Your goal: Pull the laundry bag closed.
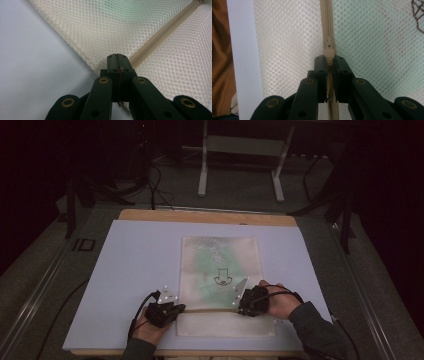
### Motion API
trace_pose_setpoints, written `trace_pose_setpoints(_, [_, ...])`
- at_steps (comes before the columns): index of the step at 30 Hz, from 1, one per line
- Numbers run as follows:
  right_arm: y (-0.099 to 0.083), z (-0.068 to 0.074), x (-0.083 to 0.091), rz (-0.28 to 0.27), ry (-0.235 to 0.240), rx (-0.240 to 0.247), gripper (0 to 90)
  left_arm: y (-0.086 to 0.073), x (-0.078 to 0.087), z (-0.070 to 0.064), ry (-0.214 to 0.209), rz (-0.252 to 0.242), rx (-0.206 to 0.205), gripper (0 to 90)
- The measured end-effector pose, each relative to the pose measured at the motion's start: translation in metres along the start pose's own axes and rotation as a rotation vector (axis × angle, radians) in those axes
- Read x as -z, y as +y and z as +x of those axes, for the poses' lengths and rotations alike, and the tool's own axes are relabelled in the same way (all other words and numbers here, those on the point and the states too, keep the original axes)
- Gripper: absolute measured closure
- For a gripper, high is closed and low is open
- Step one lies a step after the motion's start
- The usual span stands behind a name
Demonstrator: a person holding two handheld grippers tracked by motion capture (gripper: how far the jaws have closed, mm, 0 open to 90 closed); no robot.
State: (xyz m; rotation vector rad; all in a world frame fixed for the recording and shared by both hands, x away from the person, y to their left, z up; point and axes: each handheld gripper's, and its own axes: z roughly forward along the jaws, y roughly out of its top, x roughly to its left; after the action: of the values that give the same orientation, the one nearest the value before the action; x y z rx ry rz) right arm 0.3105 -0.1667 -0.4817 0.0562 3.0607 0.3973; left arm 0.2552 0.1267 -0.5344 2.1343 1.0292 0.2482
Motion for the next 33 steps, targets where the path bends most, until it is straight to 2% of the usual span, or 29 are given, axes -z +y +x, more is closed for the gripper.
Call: trace_pose_setpoints(33, [-0.022,-0.002,0.011,-0.007,-0.002,-0.042,82.6,0.000,0.000,0.000,0.001,-0.001,0.003,89.3])
